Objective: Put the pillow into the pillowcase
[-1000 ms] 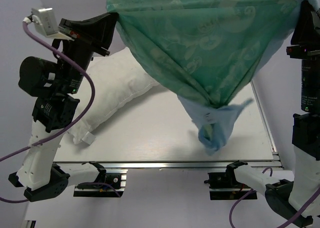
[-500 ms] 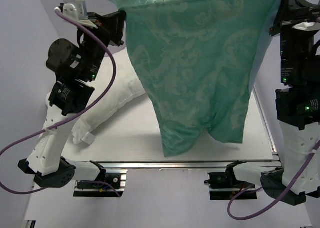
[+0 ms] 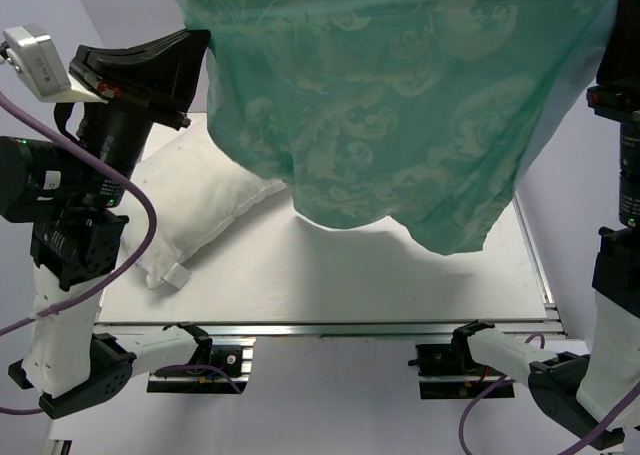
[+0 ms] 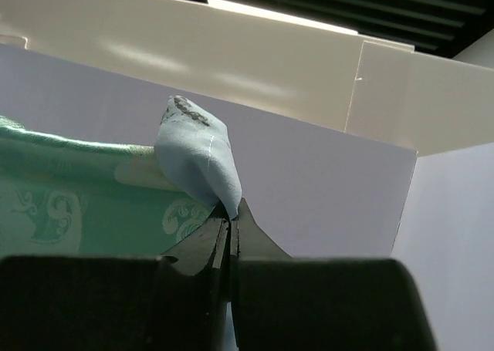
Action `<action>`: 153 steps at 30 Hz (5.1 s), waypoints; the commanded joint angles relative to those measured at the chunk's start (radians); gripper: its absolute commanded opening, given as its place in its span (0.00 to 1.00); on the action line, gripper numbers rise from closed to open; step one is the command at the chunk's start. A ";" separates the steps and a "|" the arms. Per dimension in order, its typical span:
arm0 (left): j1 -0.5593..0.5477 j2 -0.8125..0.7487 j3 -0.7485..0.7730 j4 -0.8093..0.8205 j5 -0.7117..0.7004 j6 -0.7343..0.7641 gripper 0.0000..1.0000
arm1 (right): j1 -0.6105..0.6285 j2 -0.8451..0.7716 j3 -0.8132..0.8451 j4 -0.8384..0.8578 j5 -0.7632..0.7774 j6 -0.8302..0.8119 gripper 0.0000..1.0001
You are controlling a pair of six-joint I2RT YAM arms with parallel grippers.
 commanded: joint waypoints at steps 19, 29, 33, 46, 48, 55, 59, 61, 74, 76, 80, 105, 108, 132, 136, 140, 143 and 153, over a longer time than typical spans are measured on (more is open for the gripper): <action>0.034 0.762 0.374 0.035 -0.390 0.005 0.00 | -0.236 0.396 -0.202 0.412 0.301 -0.069 0.00; 0.094 0.945 0.502 0.484 -0.197 -0.124 0.00 | -0.565 0.662 0.226 0.569 0.046 0.315 0.00; 0.094 0.884 0.471 0.590 -0.173 -0.147 0.00 | -0.593 0.594 0.223 0.573 -0.036 0.329 0.00; 0.103 0.416 -0.656 0.689 -0.241 -0.152 0.00 | -0.515 -0.063 -0.897 0.500 -0.487 0.355 0.00; 0.104 0.353 -0.864 0.678 -0.252 -0.205 0.00 | -0.484 -0.231 -1.107 0.396 -0.526 0.361 0.00; 0.103 0.060 -1.300 0.473 -0.319 -0.374 0.00 | -0.233 -0.509 -1.362 0.045 -0.837 0.458 0.00; 0.103 -0.056 -1.335 0.273 -0.364 -0.388 0.59 | -0.173 -0.584 -1.466 -0.188 -0.884 0.524 0.13; 0.103 -0.083 -1.298 0.148 -0.379 -0.377 0.85 | -0.168 -0.613 -1.510 -0.299 -0.858 0.499 0.30; 0.101 -0.123 -1.132 -0.150 -0.418 -0.380 0.98 | -0.168 -0.436 -1.357 -0.479 -0.520 0.500 0.89; 0.101 -0.057 -1.094 -0.154 -0.327 -0.353 0.98 | -0.166 -0.318 -1.324 -0.442 -0.333 0.588 0.89; 0.072 0.085 -1.065 -0.131 -0.160 -0.345 0.98 | -0.166 -0.084 -1.202 -0.424 -0.140 0.633 0.89; -0.092 0.856 -0.696 -0.146 -0.137 -0.330 0.98 | -0.260 0.923 -0.677 -0.585 0.178 0.686 0.86; -0.090 0.959 -0.588 -0.132 -0.140 -0.278 0.98 | -0.258 0.840 -0.842 -0.579 0.104 0.699 0.78; -0.049 1.260 0.272 -0.087 0.002 -0.005 0.98 | 0.135 0.341 -0.930 -0.643 -0.139 0.693 0.80; -0.049 0.992 -0.002 -0.137 -0.074 -0.033 0.98 | 0.009 0.439 -0.801 -0.637 -0.093 0.633 0.82; -0.049 0.709 -0.413 -0.109 -0.049 -0.168 0.98 | -0.001 0.647 -0.607 -0.657 0.122 0.549 0.86; -0.049 0.527 -0.722 -0.072 -0.035 -0.280 0.98 | -0.016 0.848 -0.384 -0.724 0.209 0.515 0.88; -0.054 0.465 -1.028 -0.150 0.015 -0.409 0.98 | -0.025 1.286 0.071 -0.876 0.262 0.525 0.84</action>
